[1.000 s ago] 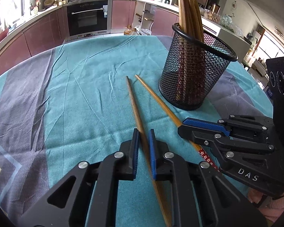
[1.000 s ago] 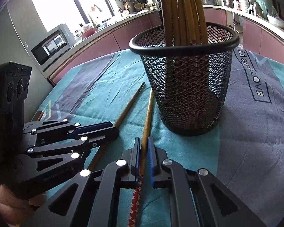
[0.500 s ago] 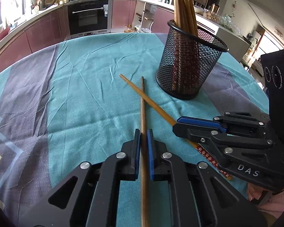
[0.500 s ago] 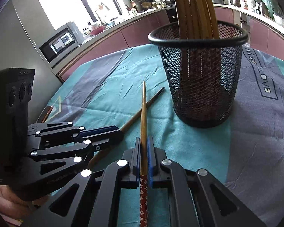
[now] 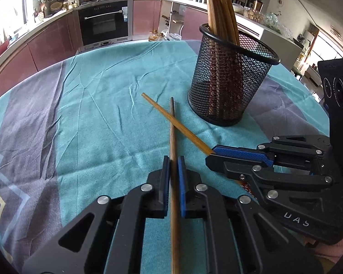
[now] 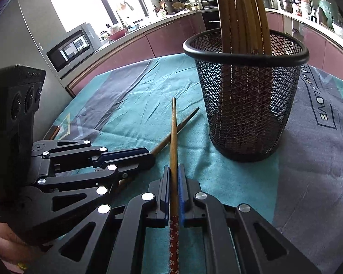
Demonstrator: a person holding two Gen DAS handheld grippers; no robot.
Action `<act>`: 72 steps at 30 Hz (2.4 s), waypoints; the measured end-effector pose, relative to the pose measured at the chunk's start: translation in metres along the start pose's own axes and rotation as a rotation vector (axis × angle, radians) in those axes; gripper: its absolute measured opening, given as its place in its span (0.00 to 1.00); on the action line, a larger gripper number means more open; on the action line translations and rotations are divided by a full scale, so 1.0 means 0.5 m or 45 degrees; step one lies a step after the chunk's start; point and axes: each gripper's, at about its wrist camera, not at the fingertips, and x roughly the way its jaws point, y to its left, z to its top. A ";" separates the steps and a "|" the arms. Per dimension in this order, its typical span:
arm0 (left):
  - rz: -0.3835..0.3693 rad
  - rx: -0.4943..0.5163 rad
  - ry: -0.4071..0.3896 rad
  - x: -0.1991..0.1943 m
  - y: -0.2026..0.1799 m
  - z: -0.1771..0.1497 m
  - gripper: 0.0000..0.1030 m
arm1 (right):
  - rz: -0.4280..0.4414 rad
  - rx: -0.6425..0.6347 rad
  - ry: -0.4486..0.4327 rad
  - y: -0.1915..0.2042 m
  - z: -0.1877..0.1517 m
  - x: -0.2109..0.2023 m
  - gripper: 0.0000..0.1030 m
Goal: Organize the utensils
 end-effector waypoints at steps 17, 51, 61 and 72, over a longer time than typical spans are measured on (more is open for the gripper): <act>-0.082 -0.041 -0.130 -0.093 0.009 0.006 0.07 | 0.087 -0.019 -0.148 0.015 0.017 -0.093 0.06; -0.191 -0.072 -0.271 -0.189 0.015 0.016 0.07 | 0.089 -0.016 -0.277 0.008 0.025 -0.161 0.06; -0.195 -0.066 -0.293 -0.204 0.019 0.020 0.07 | 0.081 -0.020 -0.312 0.000 0.033 -0.181 0.06; -0.220 -0.063 -0.319 -0.224 0.020 0.022 0.07 | 0.076 -0.031 -0.341 0.000 0.039 -0.195 0.06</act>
